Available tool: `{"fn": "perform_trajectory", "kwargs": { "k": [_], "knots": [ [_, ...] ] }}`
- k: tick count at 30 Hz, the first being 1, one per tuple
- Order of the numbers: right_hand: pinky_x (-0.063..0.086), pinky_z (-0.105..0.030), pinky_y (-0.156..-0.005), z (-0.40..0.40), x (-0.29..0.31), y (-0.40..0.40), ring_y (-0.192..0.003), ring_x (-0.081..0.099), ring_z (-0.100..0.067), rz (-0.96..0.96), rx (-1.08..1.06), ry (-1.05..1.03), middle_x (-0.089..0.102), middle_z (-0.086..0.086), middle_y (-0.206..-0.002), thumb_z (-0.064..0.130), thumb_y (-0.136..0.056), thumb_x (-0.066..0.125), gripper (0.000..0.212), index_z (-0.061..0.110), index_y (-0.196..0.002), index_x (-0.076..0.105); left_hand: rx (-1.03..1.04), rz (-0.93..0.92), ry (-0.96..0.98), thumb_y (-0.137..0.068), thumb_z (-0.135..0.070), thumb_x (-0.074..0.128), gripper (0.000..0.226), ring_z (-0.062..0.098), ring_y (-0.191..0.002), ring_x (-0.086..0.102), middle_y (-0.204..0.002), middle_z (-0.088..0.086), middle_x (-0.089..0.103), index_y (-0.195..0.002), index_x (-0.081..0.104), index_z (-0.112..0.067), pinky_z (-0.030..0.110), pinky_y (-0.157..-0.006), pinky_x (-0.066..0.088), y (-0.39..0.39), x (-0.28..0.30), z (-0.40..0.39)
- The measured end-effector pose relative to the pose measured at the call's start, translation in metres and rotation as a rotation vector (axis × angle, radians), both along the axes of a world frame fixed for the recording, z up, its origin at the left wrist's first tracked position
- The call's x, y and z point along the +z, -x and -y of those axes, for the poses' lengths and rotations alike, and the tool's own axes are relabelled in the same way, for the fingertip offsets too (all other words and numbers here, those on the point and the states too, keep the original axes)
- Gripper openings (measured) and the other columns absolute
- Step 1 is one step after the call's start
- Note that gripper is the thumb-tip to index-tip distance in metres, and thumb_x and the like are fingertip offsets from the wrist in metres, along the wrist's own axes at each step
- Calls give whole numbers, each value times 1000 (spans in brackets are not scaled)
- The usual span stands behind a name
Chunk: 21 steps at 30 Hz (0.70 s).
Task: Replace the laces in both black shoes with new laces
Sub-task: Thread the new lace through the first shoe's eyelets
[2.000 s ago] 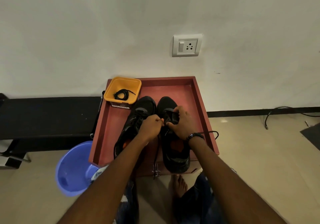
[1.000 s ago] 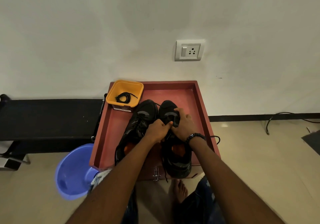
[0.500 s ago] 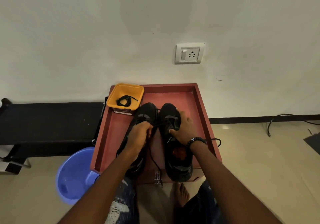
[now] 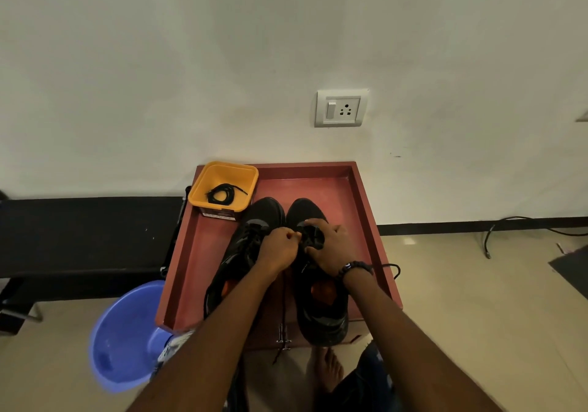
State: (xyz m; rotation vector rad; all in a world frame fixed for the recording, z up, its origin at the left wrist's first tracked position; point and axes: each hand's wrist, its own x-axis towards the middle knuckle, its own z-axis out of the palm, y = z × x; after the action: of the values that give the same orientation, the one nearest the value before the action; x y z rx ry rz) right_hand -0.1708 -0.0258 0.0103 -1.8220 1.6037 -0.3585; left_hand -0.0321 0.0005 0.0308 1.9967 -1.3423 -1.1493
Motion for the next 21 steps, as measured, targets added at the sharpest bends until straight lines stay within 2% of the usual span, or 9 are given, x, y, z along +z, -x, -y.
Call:
{"fn": "perform_trajectory", "kwargs": {
  "k": [2, 5, 7, 9, 13, 16, 18, 19, 21],
  "knots": [
    [50, -29, -87, 0, -2, 1, -101, 48, -21, -17, 9, 9, 40, -9, -125, 24, -89, 69, 50, 36, -133, 49, -51, 81, 18, -102, -28, 50, 27, 16, -65, 57, -76, 2, 64, -94, 70, -11, 27, -56, 40, -7, 4, -4],
    [51, -29, -87, 0, -3, 1, -98, 49, -21, 5, -18, 2, 39, -8, -124, 24, -87, 71, 49, 33, -131, 50, -86, 145, 47, -100, -31, 55, 24, 12, -65, 58, -78, -3, 67, -93, 75, -19, 22, -53, 37, -19, 10, -14],
    [53, -31, -86, 0, -2, 1, -98, 51, -22, 32, -40, -7, 40, -8, -124, 24, -86, 73, 53, 33, -132, 48, -95, 183, 62, -98, -33, 59, 22, 13, -76, 63, -83, -6, 70, -89, 76, -23, 21, -59, 41, -28, 15, -23],
    [50, -27, -79, 0, -1, 1, -97, 50, -21, 57, -51, -13, 42, -8, -125, 23, -84, 74, 56, 33, -131, 46, -62, 143, 82, -95, -31, 62, 20, 10, -79, 63, -81, -9, 69, -83, 76, -24, 24, -66, 44, -36, 23, -31],
    [49, -31, -86, -1, 1, 1, -103, 52, -23, 94, -74, -15, 45, -10, -130, 20, -82, 77, 72, 34, -140, 36, 19, 24, 71, -94, -25, 62, 20, 7, -64, 57, -72, -5, 66, -82, 73, -13, 21, -59, 41, -48, 35, -46],
    [47, -27, -81, -3, 3, -1, -98, 49, -20, 96, -62, -15, 43, -10, -129, 17, -85, 74, 75, 37, -144, 33, -43, 52, -56, -97, -29, 56, 23, 13, -58, 62, -79, 1, 70, -88, 69, -12, 29, -62, 52, -43, 31, -47],
    [44, -23, -75, -2, 2, -1, -94, 48, -18, 78, -40, -6, 42, -10, -127, 16, -87, 71, 72, 40, -144, 35, -111, 55, -154, -99, -32, 53, 26, 15, -51, 63, -82, 6, 69, -93, 64, -9, 26, -51, 52, -32, 25, -40],
    [46, -22, -74, -2, 1, -1, -92, 50, -18, 70, -27, -4, 41, -9, -125, 16, -88, 69, 69, 41, -143, 37, -146, 50, -201, -100, -35, 53, 27, 16, -50, 63, -81, 8, 67, -94, 61, -10, 23, -44, 47, -25, 23, -36],
    [51, -26, -76, -2, -1, -1, -91, 52, -20, 56, -11, -2, 40, -9, -122, 16, -89, 66, 58, 42, -136, 44, -213, 29, -259, -99, -36, 54, 22, 22, -57, 63, -79, 12, 64, -94, 56, -14, 20, -40, 39, -14, 18, -27]
  ]
}}
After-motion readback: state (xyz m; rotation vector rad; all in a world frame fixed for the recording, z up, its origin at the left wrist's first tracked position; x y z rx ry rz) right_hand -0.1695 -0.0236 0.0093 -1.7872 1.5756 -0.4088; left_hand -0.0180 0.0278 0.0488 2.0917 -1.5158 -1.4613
